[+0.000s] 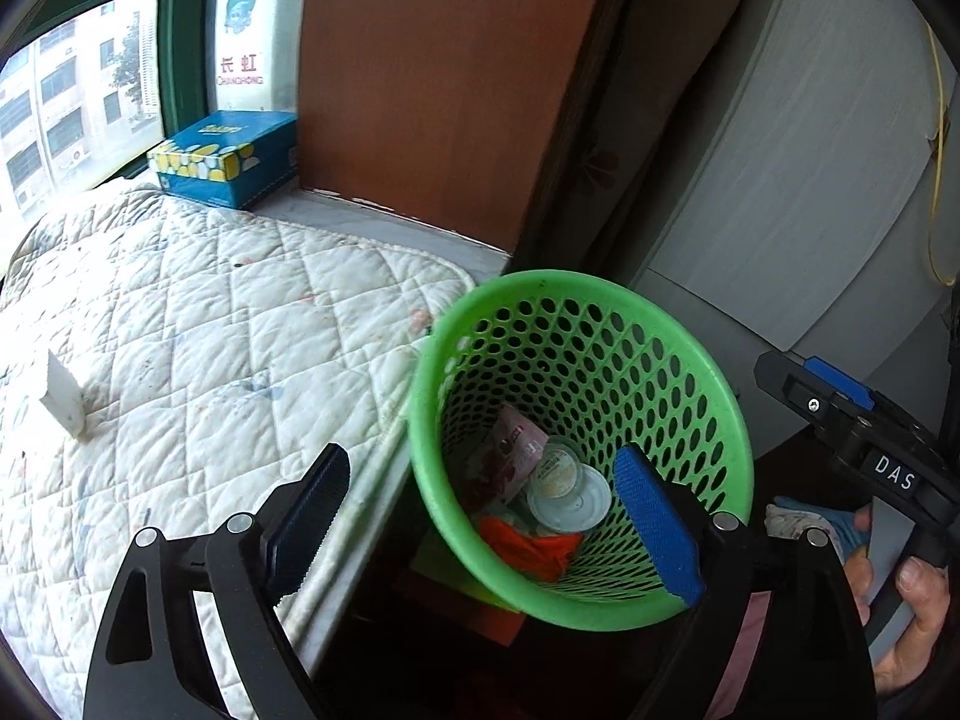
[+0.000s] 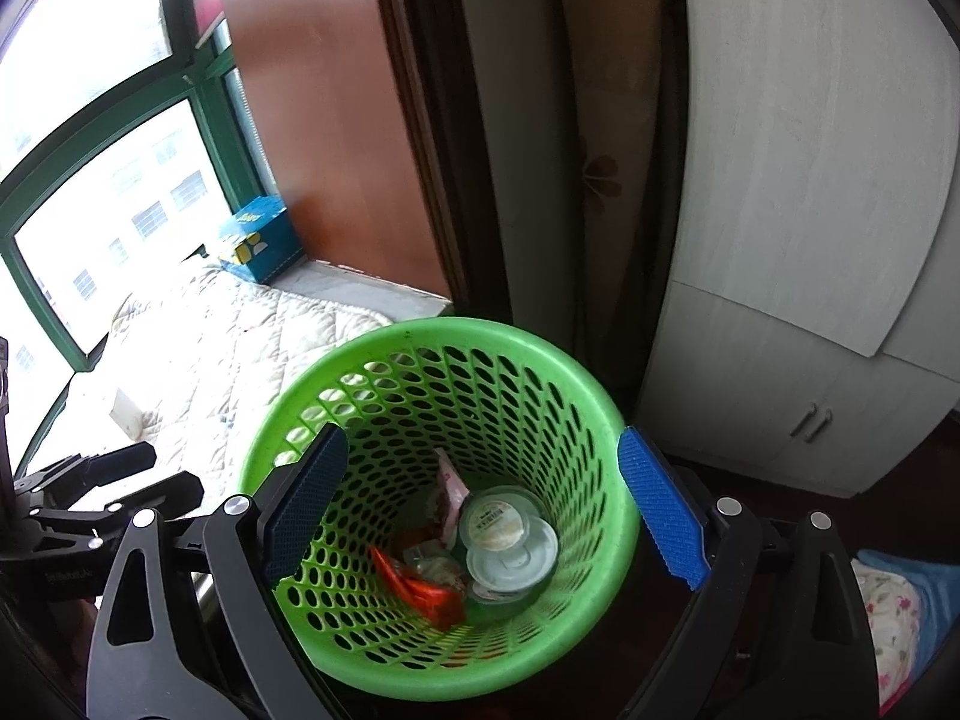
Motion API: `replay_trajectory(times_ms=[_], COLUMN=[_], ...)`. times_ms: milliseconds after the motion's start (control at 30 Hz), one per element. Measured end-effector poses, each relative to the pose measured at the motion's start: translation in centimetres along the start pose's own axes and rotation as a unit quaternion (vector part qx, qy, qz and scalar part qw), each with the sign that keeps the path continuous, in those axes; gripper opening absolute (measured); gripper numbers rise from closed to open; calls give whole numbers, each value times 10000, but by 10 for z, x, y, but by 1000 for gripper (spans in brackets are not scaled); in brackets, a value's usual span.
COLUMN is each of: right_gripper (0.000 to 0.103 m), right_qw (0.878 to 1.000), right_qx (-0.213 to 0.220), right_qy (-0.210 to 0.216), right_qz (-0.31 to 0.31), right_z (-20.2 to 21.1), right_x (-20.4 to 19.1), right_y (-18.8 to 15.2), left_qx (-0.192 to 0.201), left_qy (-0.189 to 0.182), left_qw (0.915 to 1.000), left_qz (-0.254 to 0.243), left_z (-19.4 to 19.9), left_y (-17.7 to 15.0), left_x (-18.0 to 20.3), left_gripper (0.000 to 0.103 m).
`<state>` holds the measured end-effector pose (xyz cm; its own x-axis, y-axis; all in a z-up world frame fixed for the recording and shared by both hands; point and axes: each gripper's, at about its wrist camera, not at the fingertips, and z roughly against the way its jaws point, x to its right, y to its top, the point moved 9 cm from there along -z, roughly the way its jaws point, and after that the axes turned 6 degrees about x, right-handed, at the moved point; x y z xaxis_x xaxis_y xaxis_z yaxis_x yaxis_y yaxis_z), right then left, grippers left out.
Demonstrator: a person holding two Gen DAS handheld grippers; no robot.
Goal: Collect trash
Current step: 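Move both tools back over the bed toward the white foam block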
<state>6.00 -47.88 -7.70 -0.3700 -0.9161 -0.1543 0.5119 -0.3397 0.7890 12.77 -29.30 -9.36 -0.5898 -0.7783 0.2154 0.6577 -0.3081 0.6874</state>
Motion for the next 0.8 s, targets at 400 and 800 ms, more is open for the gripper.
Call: replay_trajectory(times_ms=[400,800], right_gripper=[91,91], right_qw=[9991,9934], right_qx=[6,-104], right_qy=[328,914], right_qz=[281,690], right_z=[-6,-21], right_x=[-42,-113], right_y=[5,7], left_qx=[222,359], left_qy=[552,1184], left_qw=[9969,9858], left_qz=[518,1138], left_z=[30,71], left_y=[-4,-29], left_x=[-70,-155], left_gripper=[89,90])
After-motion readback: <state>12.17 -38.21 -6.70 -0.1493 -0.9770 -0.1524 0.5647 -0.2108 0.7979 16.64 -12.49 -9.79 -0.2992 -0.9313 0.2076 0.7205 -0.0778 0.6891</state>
